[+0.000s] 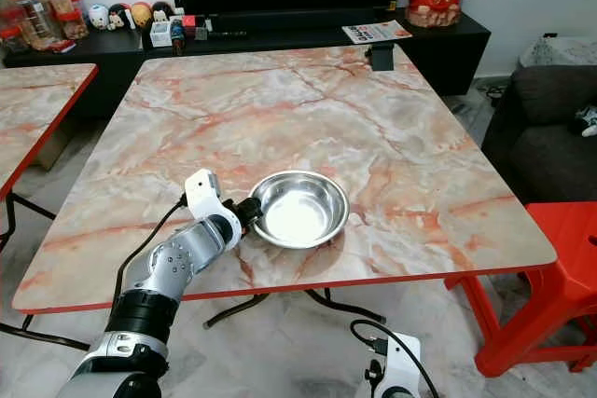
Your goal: Setting the table
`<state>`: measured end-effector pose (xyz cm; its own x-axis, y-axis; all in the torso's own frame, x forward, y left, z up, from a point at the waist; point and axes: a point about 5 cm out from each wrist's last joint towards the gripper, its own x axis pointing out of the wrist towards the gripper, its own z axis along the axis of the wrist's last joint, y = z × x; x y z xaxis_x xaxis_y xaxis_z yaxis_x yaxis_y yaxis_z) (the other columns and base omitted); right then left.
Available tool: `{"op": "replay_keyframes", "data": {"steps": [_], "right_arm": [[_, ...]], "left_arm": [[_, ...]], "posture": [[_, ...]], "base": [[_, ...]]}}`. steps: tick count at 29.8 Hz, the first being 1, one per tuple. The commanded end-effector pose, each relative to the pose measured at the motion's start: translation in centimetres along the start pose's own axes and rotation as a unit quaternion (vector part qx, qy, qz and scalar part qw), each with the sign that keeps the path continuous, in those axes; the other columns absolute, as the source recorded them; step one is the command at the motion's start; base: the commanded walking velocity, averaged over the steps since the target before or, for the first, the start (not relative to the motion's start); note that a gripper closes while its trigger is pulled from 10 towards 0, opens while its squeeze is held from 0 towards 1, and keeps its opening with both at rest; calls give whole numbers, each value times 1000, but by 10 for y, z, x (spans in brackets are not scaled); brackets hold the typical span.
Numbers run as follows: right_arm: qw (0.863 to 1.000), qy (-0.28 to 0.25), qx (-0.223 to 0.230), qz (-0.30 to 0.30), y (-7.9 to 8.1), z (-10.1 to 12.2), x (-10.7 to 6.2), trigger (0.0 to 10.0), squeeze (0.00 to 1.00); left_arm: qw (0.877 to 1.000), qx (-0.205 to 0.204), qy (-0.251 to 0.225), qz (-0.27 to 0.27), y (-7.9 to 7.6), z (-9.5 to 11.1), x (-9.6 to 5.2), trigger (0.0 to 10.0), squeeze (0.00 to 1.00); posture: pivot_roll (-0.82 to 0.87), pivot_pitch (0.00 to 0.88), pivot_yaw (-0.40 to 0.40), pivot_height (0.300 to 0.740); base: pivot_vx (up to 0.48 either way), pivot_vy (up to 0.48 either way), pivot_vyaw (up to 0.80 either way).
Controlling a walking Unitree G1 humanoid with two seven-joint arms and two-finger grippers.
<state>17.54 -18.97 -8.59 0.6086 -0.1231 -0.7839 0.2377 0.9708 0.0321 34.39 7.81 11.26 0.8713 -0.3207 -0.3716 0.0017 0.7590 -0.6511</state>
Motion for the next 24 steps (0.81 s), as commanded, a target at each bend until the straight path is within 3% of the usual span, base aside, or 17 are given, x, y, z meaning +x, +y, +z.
{"op": "replay_keyframes", "data": {"steps": [1,5,6,7,8,10,12,13,17,21,23,24], "right_arm": [[1000,0,-1,3,3,1,0,10000,0],[1000,-2,-1,4,3,2,1,10000,0],[1000,-2,-1,4,3,2,1,10000,0],[1000,-2,-2,4,3,2,1,10000,0],[1000,-2,-1,3,3,2,1,10000,0],[1000,-2,-1,3,2,3,1,10000,0],[1000,-2,-1,1,1,3,1,10000,0],[1000,-2,-1,1,1,3,1,10000,0],[1000,-3,-2,2,0,4,1,10000,0],[1000,-5,-4,4,1,6,1,10000,0],[1000,-6,-4,5,2,7,2,10000,0],[1000,-6,-5,6,2,7,2,10000,0]], "left_arm": [[1000,-8,10,-9,-10,-2,3,10000,1000],[1000,-10,9,-6,-8,1,2,10000,1000],[1000,-10,7,-6,-8,2,1,10000,714],[1000,-11,5,-5,-8,3,1,10000,714],[1000,-9,-1,-4,-7,5,0,10000,0],[1000,0,-16,-4,-6,12,-3,10000,0],[998,28,-60,-3,-2,30,-12,10000,0],[998,28,-60,-3,-2,30,-12,10000,0],[989,28,-144,-17,7,62,-26,10000,0],[968,67,-243,19,31,92,-45,10000,0],[955,121,-262,74,48,98,-51,10000,0],[933,187,-282,126,64,105,-59,10000,0]], "posture": [[-4,0,36,740],[-4,0,34,740],[-5,0,34,740],[-5,0,34,740],[-5,0,33,740],[-5,0,33,740],[-5,0,32,740],[-5,0,32,740],[4,0,26,740],[8,0,24,740],[14,0,19,740],[16,0,18,740]], "base": [[0,0,0],[0,0,0],[0,0,0],[0,0,0],[0,0,0],[0,0,0],[0,0,0],[0,0,0],[0,0,0],[0,0,0],[0,0,0],[0,0,0]]}}
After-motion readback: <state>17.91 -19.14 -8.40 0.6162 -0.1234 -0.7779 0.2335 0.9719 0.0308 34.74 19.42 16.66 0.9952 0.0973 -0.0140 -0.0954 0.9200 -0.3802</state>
